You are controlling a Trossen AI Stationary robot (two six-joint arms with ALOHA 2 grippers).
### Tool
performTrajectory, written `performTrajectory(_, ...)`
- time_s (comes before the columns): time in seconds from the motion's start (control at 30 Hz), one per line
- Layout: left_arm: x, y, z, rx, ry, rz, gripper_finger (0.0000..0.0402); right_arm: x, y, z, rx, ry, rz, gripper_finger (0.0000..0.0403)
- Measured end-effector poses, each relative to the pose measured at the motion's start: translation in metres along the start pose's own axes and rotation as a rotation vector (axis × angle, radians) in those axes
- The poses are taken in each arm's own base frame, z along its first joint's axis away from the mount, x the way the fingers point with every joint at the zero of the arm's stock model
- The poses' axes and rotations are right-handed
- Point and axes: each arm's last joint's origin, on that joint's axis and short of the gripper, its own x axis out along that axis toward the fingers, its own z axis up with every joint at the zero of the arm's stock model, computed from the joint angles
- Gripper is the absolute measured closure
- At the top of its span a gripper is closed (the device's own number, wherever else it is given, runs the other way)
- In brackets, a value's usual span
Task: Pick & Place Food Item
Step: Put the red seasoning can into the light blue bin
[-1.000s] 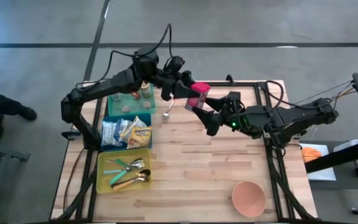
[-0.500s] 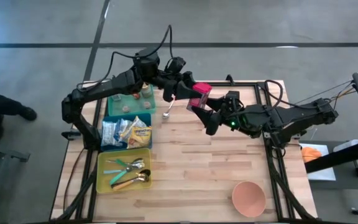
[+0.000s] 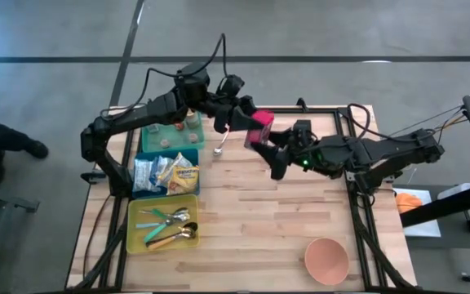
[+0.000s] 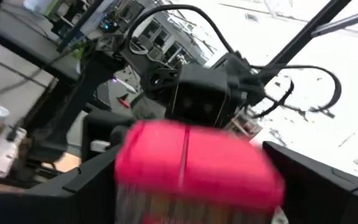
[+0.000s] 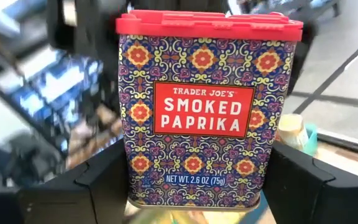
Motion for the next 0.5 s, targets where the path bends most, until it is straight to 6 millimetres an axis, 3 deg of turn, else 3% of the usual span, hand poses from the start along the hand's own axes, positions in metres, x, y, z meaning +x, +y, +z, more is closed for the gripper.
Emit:
performTrajectory(0.23,-0.001,0.005,-0.006,-0.197,0.054,0.054,0.0022,0.0,-0.008,-0.013,-0.132,0.139,-0.026,0.012)
performTrajectory(0.5,-0.015,0.029,-0.035,-0.477,0.245,0.355,0.002,-0.002,-0.024,-0.033,-0.34,0.309,-0.146,0.012)
